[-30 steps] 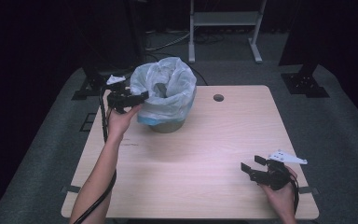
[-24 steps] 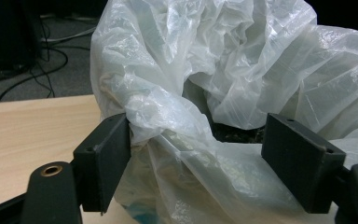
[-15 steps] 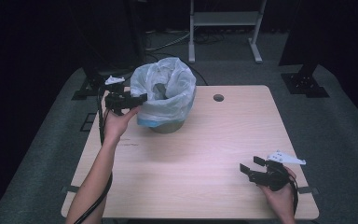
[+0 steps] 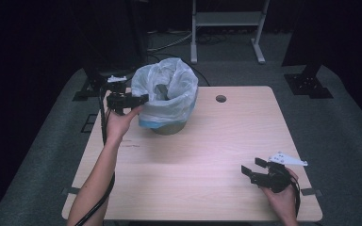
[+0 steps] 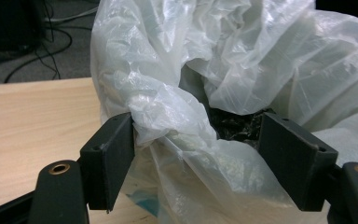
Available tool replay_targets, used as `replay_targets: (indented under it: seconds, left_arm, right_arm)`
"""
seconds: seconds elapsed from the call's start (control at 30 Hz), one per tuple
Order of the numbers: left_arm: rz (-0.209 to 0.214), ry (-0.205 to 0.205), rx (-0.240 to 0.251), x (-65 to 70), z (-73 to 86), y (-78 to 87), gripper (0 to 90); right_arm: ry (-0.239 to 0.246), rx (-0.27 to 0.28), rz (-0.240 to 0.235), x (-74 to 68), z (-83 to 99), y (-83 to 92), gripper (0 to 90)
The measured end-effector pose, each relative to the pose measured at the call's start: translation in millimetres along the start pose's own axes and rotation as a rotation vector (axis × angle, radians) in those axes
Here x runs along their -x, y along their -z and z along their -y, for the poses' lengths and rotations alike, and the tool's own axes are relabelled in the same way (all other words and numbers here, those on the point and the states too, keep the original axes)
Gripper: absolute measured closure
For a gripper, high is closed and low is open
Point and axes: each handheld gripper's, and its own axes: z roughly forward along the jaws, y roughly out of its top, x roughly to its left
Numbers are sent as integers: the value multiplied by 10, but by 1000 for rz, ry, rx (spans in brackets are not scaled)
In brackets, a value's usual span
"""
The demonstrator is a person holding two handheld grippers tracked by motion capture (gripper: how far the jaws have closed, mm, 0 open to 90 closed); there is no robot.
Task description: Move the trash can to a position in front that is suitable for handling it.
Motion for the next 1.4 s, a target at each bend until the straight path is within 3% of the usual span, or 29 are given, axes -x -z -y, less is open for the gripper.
replay_targets:
  seconds: [0.1, 0.17, 0.33, 0.43, 0.63, 1.03, 1.4]
  left_arm:
    - [14, 36, 3, -35, 5, -40, 293]
    - [32, 81, 5, -71, 14, -100, 312]
    - [25, 98, -8, -63, -10, -113, 377]
    - [56, 137, -22, -117, -26, -83, 436]
    - [84, 165, -50, -157, -41, -27, 479]
    - [123, 142, -52, -176, 88, 164, 472]
    - [188, 78, -34, -81, 365, 513, 457]
  right_arm:
    - [-1, 0, 0, 5, -1, -2, 252]
    - [2, 1, -1, 2, -4, 0, 252]
    - [2, 3, 0, 3, -2, 9, 252]
    - [-3, 6, 1, 18, 4, 24, 252]
    - [2, 1, 1, 0, 5, 14, 252]
    - [2, 4, 4, -2, 10, 30, 252]
    - [17, 3, -3, -44, -5, 22, 252]
